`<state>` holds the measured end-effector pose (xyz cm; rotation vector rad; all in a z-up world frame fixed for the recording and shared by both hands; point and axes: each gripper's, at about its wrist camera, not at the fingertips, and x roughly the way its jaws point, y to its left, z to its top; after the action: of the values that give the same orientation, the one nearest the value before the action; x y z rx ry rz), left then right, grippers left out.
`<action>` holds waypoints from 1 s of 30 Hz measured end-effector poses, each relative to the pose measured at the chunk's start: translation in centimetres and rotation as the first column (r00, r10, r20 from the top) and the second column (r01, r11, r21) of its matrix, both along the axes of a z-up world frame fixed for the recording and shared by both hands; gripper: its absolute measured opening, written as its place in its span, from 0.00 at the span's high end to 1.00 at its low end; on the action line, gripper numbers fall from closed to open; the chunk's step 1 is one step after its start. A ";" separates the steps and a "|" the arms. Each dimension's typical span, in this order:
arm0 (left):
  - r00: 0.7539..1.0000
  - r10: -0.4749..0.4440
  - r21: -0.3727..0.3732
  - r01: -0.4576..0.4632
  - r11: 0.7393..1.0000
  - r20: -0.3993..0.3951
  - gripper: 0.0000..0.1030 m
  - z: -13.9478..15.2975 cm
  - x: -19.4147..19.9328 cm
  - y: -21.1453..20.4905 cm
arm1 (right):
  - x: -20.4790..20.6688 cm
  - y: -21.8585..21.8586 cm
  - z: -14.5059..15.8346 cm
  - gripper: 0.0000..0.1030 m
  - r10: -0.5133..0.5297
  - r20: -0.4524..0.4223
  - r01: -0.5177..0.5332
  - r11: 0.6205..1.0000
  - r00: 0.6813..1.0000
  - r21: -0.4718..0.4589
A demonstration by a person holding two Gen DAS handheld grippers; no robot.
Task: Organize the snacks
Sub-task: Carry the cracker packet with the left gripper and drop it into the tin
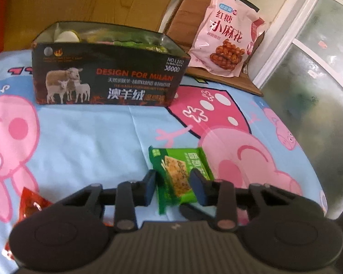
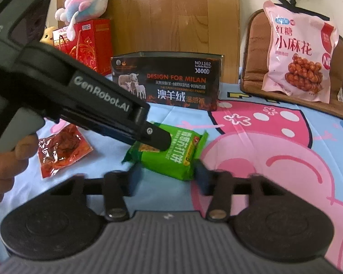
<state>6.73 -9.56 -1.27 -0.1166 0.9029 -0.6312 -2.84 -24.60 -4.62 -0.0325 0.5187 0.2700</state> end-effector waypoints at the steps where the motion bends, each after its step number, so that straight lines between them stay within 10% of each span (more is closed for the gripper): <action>1: 1.000 0.000 -0.001 0.000 1.000 0.004 0.72 0.2 -0.1 0.1 | 0.0 -0.1 0.0 0.66 -0.003 0.003 0.003 1.000 1.000 0.003; 11: 0.981 0.072 -0.104 -0.053 0.993 0.179 0.74 7.0 1.9 3.2 | 1.7 1.2 4.2 0.70 0.018 0.200 -0.024 0.999 0.980 0.026; 17: 0.938 0.183 -0.033 -0.182 0.983 0.293 0.65 9.4 8.3 3.1 | 9.5 3.5 7.4 0.66 0.036 0.251 -0.048 0.998 0.967 0.041; 21: 0.943 0.246 -0.039 -0.243 0.969 0.225 0.67 8.3 9.6 5.8 | 13.1 4.4 7.1 0.61 -0.010 0.188 -0.001 0.998 0.982 0.062; 30: 0.985 0.173 -0.057 -0.173 0.983 0.011 0.67 1.7 2.4 14.5 | 4.3 3.1 2.7 0.61 0.251 -0.067 -0.224 0.933 0.966 0.281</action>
<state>9.12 4.91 0.44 -0.2374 0.8492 -0.4948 1.51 -21.52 -1.90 0.1874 0.5760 0.5813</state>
